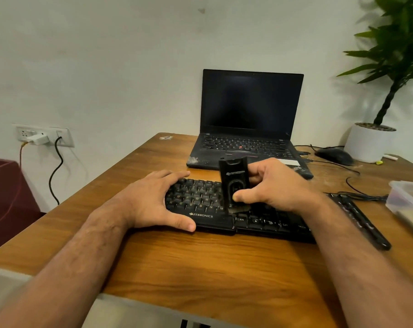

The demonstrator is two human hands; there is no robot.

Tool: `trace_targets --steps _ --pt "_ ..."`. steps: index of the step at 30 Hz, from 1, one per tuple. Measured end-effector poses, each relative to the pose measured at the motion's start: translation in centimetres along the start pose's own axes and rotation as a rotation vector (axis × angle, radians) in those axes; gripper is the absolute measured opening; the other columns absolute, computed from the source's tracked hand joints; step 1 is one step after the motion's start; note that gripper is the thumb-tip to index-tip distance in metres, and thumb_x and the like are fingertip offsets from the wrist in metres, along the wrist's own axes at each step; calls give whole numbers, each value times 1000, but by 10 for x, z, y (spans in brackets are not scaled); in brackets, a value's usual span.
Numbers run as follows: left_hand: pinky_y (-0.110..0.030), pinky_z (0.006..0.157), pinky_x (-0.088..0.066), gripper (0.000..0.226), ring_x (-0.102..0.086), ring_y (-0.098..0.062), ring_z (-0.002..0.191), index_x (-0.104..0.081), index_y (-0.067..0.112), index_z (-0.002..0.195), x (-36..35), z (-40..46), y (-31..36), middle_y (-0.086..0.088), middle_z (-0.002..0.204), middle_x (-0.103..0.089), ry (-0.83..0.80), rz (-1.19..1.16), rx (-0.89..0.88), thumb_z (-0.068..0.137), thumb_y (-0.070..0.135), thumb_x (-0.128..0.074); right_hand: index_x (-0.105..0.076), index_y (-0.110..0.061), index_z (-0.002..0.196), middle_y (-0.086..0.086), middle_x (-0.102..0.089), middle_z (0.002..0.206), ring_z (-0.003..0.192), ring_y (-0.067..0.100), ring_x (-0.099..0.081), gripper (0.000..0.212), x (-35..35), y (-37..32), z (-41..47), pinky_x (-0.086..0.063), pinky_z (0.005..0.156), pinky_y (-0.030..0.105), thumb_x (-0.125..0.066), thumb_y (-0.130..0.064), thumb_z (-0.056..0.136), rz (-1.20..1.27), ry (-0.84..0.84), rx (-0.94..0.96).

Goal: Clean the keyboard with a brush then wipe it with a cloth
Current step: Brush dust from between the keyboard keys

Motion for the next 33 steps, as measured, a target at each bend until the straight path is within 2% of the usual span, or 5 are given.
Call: trace_targets --steps 14,19,23,28,33 --pt "-44 114 -35 133 -33 -6 134 -15 50 153 0 1 1 18 150 -33 -2 6 -19 37 101 -56 -74 -21 108 -8 -80 92 85 9 -76 34 3 8 -3 -60 78 26 -82 -5 79 81 -33 -7" --pt "-45 113 -36 132 -34 -7 134 -16 50 152 -1 1 0 18 149 -33 -4 7 -18 37 101 -57 -75 -31 109 -18 -77 95 87 -7 -70 35 -15 -3 15 -51 77 14 -85 -22 77 -53 167 90" --pt "-45 112 -38 131 -36 -5 132 -17 50 151 0 3 -1 19 147 -35 8 13 -33 38 101 -57 -74 -30 114 -16 -76 100 92 -4 -69 38 -31 -8 26 -52 80 15 -84 -23 78 -25 147 132" --pt "-46 113 -36 132 -33 -6 135 -14 52 152 -1 1 0 17 150 -32 -2 11 -28 37 101 -56 -71 -26 109 -10 -73 97 86 3 -67 31 -10 -3 41 -53 69 17 -81 -26 80 -187 384 59" --pt "-43 114 -35 132 -32 -5 135 -14 50 152 -1 1 1 18 150 -32 -4 14 -44 38 101 -56 -71 -27 117 -12 -73 103 92 0 -65 41 -24 -7 42 -43 66 10 -83 -22 79 -90 278 82"
Point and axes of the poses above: each hand's wrist, its own z-axis towards the middle knuckle, its own x-axis out of the back of the hand, y = z × x, the point moved 7 cm from there along z, towards the middle knuckle
